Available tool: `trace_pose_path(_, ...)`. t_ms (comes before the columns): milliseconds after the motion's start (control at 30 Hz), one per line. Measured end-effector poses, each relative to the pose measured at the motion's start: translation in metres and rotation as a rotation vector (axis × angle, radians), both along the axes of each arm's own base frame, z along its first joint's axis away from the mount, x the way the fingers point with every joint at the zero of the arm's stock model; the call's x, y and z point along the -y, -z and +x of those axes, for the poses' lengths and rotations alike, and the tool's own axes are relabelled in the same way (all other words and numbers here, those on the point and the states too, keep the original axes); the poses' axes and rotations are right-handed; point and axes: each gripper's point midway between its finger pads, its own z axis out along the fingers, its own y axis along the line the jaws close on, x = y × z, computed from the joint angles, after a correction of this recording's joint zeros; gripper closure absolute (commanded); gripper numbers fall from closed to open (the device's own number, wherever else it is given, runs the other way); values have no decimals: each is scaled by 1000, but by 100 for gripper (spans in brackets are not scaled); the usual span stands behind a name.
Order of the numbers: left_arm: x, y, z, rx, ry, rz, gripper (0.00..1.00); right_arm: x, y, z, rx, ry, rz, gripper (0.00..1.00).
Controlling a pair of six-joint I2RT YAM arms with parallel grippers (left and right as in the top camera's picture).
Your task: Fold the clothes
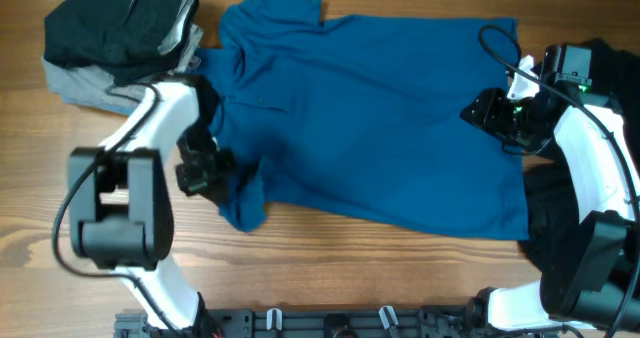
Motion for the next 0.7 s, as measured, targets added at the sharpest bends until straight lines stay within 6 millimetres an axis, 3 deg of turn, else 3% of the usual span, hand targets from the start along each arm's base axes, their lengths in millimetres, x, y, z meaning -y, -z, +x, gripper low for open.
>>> trace_pose_path(67, -15, -40, 30, 182, 10, 56, 79, 0, 0, 1, 6, 0, -1, 45)
trace_pose_path(133, -26, -75, 42, 331, 17, 109, 74, 0, 0, 1, 6, 0, -1, 45)
trace_pose_path(167, -29, -81, 40, 345, 18, 129, 65, 0, -1, 2, 8, 0, -2, 44)
trace_pose_path(200, -35, -84, 36, 335, 29, 161, 49, 1, -1, 2, 9, 0, -2, 41)
trace_pose_path(300, -40, -83, 37, 334, 38, 191, 48, 7, 3, -1, -10, 14, -42, 36)
trace_pose_path(400, -13, -80, 45, 370, 36, 30, 52, 28, 13, -14, -97, 103, -142, 37)
trace_pose_path(500, 30, -62, 38, 349, 85, -121, 49, 40, 25, -25, -184, 173, -183, 32)
trace_pose_path(533, 42, -44, 38, 373, 102, -143, 50, 42, 34, -33, -238, 184, -183, 31)
trace_pose_path(567, 53, -23, 26, 342, 114, -154, 48, 41, 44, -41, -298, 182, -179, 30)
trace_pose_path(600, 61, -3, 9, 293, 123, -157, 46, 41, 48, -43, -315, 182, -177, 30)
trace_pose_path(667, 66, 17, 0, 288, 118, -148, 36, 40, 53, -44, -332, 183, -174, 29)
trace_pose_path(700, 65, 30, -4, 290, 103, -126, 36, 40, 53, -43, -327, 184, -174, 29)
